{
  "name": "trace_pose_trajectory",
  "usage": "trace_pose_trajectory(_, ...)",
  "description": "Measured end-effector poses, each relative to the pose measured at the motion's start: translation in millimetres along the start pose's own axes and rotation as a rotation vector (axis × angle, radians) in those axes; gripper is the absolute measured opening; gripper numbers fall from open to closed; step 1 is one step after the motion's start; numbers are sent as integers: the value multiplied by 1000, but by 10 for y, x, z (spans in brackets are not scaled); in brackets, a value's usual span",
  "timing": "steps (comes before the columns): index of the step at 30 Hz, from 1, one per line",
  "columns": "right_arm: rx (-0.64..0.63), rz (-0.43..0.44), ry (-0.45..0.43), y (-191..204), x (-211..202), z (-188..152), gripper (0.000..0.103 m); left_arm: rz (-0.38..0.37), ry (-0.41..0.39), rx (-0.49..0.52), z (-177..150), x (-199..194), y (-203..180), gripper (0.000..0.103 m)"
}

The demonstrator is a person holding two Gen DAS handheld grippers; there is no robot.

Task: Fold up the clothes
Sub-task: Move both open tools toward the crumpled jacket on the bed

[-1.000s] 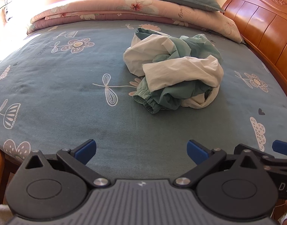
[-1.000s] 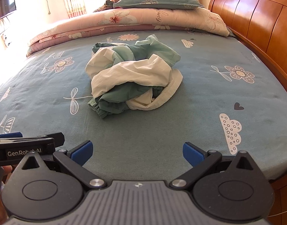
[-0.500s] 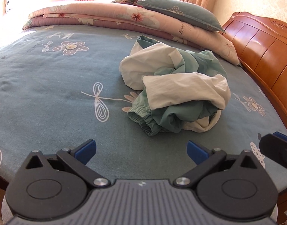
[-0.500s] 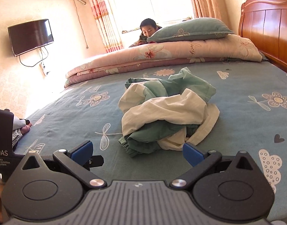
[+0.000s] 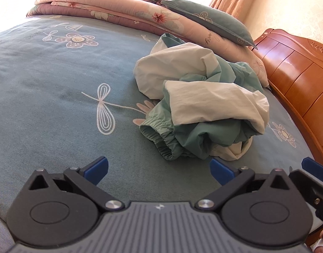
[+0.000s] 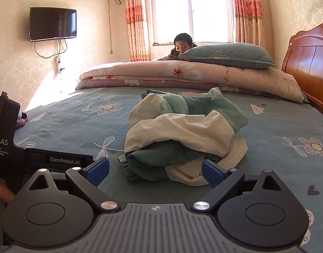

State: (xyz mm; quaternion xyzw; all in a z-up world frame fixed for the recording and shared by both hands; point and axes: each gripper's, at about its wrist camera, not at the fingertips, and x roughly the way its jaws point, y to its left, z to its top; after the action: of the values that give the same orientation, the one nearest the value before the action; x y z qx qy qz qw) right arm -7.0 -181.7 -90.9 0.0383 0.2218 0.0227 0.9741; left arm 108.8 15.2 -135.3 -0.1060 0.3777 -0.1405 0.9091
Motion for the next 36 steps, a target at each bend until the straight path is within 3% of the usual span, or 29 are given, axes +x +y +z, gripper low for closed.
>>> trace_pose_trajectory(4, 29, -8, 34, -115, 117, -83, 92, -6, -28, 14, -41, 71, -33, 102)
trace_pose_trajectory(14, 122, -7, 65, -436, 303, -218, 91, -70, -15, 35, -68, 237, -136, 102)
trace_pose_trajectory(19, 147, -3, 67, -581, 354, -280, 91, 9, -88, 155, -12, 191, -351, 102)
trace_pose_trajectory(25, 169, 2, 73, -691, 350, -332, 91, 1, -2, 139, 13, 315, -443, 102)
trace_pose_trajectory(30, 203, -39, 88, -834, 345, -379, 91, -7, -50, 200, -48, 288, -613, 102)
trace_pose_trajectory(34, 258, -41, 92, -962, 316, -400, 91, -50, 2, 264, -36, 294, -756, 102)
trace_pose_trajectory(36, 269, -33, 95, -987, 304, -398, 91, -82, -23, 256, -75, 255, -781, 102)
